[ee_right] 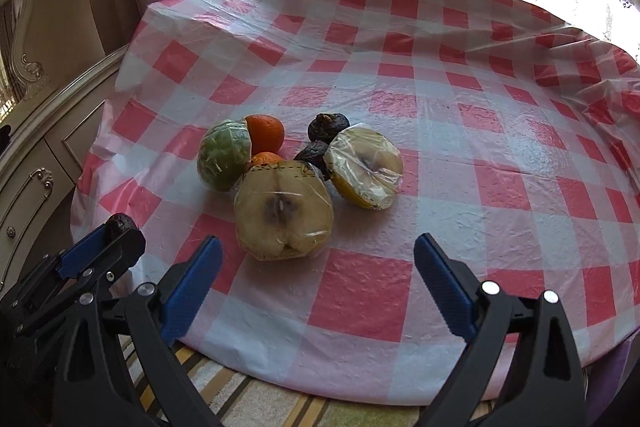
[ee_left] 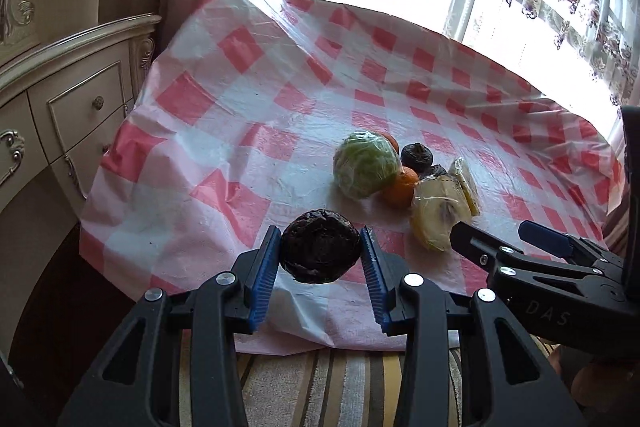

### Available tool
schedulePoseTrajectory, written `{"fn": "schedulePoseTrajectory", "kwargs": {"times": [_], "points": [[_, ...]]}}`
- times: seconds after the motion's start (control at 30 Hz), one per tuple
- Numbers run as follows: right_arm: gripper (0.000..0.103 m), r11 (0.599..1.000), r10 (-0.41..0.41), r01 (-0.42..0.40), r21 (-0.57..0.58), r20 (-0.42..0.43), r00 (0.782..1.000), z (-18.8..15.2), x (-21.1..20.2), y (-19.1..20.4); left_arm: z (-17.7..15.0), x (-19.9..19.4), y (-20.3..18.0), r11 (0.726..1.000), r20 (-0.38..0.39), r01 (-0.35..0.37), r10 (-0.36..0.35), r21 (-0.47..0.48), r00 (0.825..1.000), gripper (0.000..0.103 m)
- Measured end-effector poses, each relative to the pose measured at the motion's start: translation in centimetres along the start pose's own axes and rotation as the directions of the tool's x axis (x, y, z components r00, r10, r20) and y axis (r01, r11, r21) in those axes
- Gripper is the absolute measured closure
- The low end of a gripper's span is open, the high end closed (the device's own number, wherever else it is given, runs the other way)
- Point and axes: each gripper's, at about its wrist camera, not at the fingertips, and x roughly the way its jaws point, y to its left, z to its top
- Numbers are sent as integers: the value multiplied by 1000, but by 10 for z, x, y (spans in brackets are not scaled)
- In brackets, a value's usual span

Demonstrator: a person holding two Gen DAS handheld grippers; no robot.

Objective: Organize fruits
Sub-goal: 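Grasp the dark round fruit with the left gripper while the right gripper approaches the bagged pear half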

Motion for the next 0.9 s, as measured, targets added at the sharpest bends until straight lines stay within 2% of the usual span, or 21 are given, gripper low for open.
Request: {"fn": "schedulePoseTrajectory", "kwargs": {"times": [0.13,0.3,0.43,0.5,0.53,0.57,0.9], "points": [[6,999,-3,2,-42,-25,1000,4,14,13,0,-5,7,999,24,-7,8,-37,1000,64],[7,997,-20,18,-75,-21,1000,11,22,24,-1,-6,6,999,29,-9,10,-34,1000,64],[17,996,-33,29,-88,-43,999,16,34,30,-1,-5,4,1000,29,-9,10,-26,1000,64],[26,995,-35,30,-91,-52,998,17,39,32,-2,-5,4,1000,29,-10,11,-22,1000,64],[35,995,-34,29,-92,-57,998,17,41,33,-2,-5,3,1000,28,-10,10,-20,1000,64],[39,995,-44,39,-89,-57,997,17,41,32,-2,-4,3,1000,28,-10,11,-17,1000,64],[39,999,15,-16,-44,-12,1000,9,21,21,-3,-4,-5,1000,31,-7,6,13,1000,64]]}}
